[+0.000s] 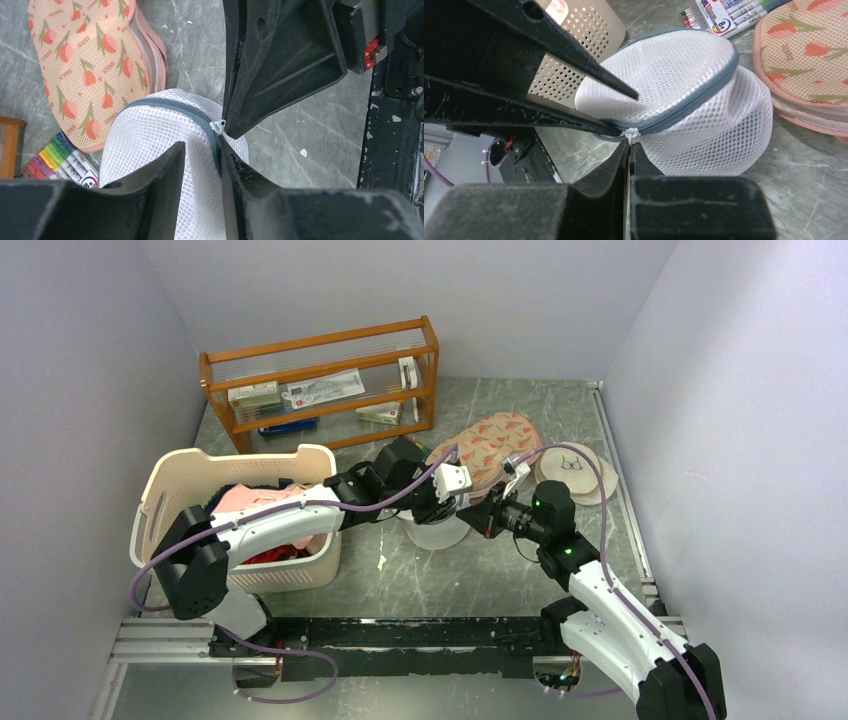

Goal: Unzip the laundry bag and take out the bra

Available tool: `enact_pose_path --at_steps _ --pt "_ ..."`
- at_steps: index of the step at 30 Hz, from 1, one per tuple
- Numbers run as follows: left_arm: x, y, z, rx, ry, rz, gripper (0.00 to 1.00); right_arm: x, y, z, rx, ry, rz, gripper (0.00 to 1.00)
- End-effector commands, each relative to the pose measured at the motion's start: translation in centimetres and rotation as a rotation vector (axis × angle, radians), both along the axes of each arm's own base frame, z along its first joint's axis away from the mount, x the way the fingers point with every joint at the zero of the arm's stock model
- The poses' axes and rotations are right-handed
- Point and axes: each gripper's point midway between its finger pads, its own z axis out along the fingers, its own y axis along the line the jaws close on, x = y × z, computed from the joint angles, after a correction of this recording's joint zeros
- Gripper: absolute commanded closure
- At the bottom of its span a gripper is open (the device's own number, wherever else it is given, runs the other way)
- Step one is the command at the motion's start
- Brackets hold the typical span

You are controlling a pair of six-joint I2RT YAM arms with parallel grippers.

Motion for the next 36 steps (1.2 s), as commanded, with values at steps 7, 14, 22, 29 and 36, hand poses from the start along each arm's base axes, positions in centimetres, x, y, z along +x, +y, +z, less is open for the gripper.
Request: enact_pose_path --at_steps 7,14,22,29,36 --pt "0.3 -0.3 0.5 -0.001 -0.024 0.003 0.76 0.1 -0.1 -0.3 -0.025 -0.008 -0.005 1.0" --pt "0.0 -0.4 0.8 -0.009 -0.025 -0.011 0.91 1.3 -0.8 -0.7 -0.063 0.006 -0.075 1.0" --pt "-0.5 -0.4 1.4 -0.023 -0.038 -0.041 0.93 3.8 -4.2 -2.3 -0.129 0.073 -0.336 1.0" --pt "-0.5 -0.2 2.0 -0.03 -0.061 -0.032 0.93 5.4 -7.6 -5.2 -0.153 0.223 -0.476 1.0" --pt "-0.3 0.1 2.1 -0.025 -0.088 -0.018 0.93 4.8 -7.0 -4.8 -0.072 0.222 -0.401 1.0"
